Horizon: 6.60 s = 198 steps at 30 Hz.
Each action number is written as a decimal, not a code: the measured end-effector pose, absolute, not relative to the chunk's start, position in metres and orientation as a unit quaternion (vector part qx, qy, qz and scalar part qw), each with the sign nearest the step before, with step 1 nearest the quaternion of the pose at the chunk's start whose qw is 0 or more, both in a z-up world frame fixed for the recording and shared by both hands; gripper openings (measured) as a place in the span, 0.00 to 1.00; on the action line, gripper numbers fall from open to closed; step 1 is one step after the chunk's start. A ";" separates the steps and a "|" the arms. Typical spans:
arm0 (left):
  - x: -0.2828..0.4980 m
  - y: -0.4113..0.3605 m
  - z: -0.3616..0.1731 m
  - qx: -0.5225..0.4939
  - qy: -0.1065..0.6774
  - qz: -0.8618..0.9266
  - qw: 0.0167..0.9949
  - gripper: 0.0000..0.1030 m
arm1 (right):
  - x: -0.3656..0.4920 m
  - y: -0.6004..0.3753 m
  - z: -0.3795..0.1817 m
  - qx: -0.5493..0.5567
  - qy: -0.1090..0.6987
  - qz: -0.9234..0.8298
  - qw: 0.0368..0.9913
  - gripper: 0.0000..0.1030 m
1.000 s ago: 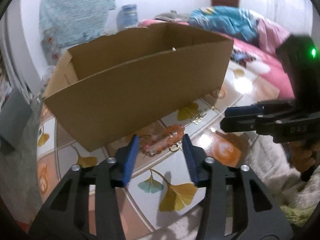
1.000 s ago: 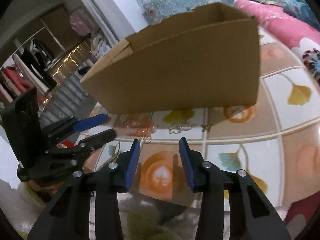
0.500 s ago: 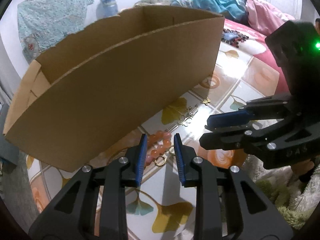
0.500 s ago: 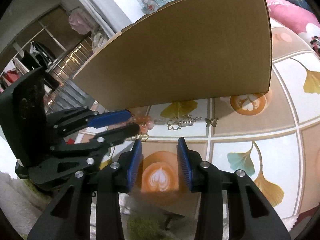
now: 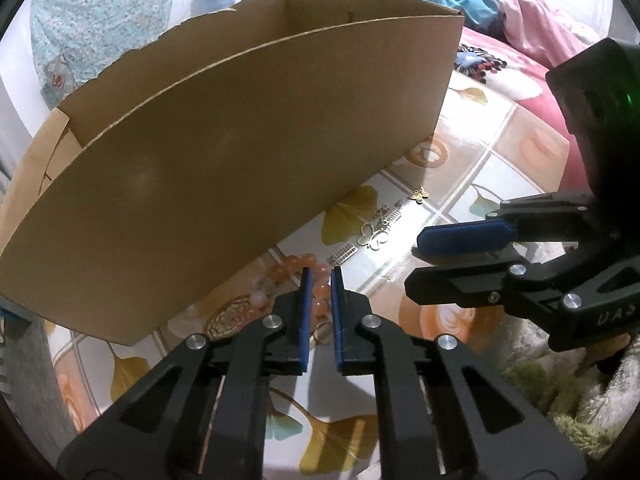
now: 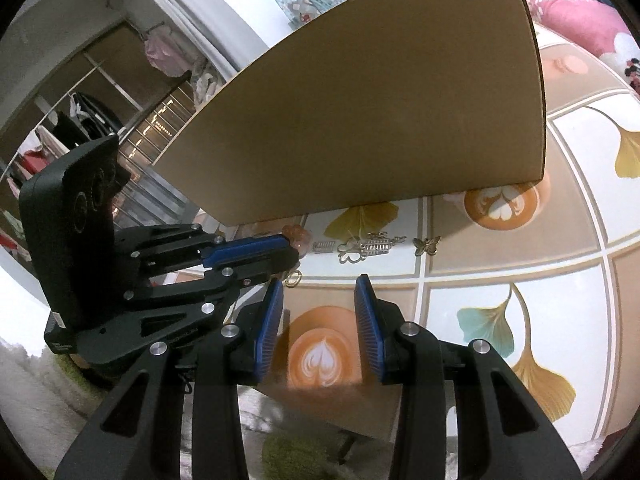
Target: Organize jewelry
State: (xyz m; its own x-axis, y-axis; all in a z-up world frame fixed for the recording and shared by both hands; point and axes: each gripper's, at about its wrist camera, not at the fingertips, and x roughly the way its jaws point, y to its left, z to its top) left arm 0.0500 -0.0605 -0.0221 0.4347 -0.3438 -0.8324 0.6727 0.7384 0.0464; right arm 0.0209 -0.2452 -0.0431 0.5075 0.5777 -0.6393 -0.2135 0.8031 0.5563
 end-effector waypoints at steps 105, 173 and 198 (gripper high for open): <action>0.035 -0.025 -0.028 0.092 0.437 -0.282 0.849 0.00 | -0.002 -0.227 -0.022 0.121 0.394 0.211 0.886 0.32; 0.032 -0.012 -0.033 0.084 0.421 -0.291 0.855 0.09 | 0.024 -0.164 -0.023 -0.094 0.400 0.238 0.880 0.12; 0.019 -0.006 -0.024 0.075 0.439 -0.262 0.856 0.26 | 0.000 -0.184 -0.012 -0.045 0.385 0.223 0.894 0.12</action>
State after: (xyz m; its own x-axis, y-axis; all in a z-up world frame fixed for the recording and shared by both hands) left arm 0.0192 -0.0059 -0.0240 0.4773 -0.3834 -0.7907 0.5154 0.8509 -0.1015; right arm -0.0001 -0.1839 -0.0121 0.6040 0.3646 -0.7087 -0.4336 0.8964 0.0917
